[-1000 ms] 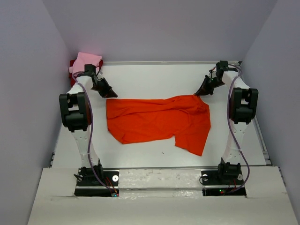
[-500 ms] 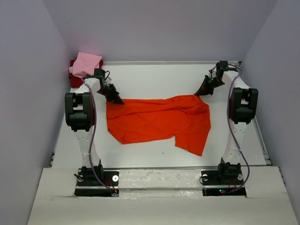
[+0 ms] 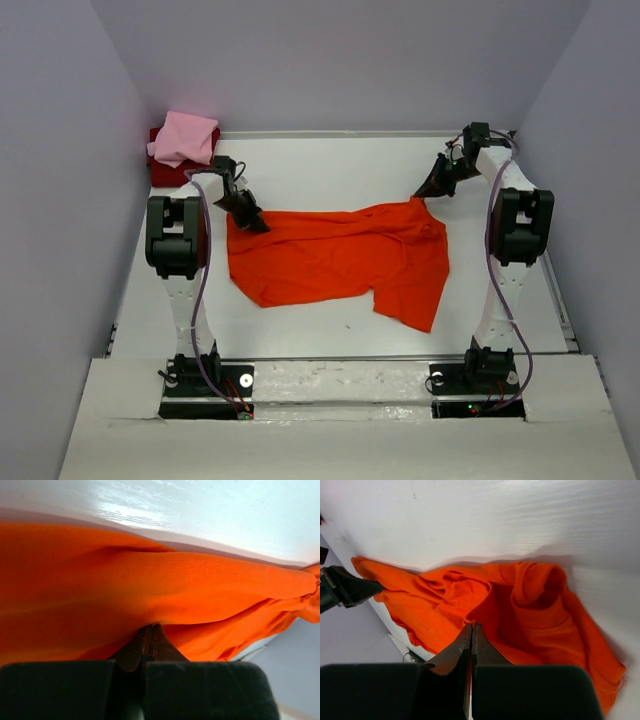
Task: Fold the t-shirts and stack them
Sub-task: Fold the flattened tshirt in 1/3 of the way
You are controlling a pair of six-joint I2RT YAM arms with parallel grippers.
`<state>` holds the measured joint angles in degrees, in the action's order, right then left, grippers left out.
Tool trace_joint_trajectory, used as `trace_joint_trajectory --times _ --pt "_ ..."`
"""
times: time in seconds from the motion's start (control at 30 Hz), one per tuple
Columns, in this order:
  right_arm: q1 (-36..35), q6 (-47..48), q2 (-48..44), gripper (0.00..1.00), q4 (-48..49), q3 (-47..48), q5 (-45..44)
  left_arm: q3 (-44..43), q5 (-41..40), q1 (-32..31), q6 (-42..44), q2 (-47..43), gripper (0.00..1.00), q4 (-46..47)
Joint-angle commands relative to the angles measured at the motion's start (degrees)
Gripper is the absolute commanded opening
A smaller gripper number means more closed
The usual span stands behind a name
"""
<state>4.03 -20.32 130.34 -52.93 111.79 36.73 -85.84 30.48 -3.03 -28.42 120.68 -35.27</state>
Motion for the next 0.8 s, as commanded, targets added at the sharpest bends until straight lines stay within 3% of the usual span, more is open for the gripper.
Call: trace_joint_trajectory --times 0.0,0.77 --pt "-1.0 0.4 -7.9 0.0 -1.4 -0.9 3.5 -1.0 -1.0 0.2 -0.5 1.9 0.0 0.0" --pt "-3.7 -1.7 -35.4 0.0 -9.8 -38.7 -0.3 -6.5 -2.4 0.2 -0.9 5.4 0.0 -1.5"
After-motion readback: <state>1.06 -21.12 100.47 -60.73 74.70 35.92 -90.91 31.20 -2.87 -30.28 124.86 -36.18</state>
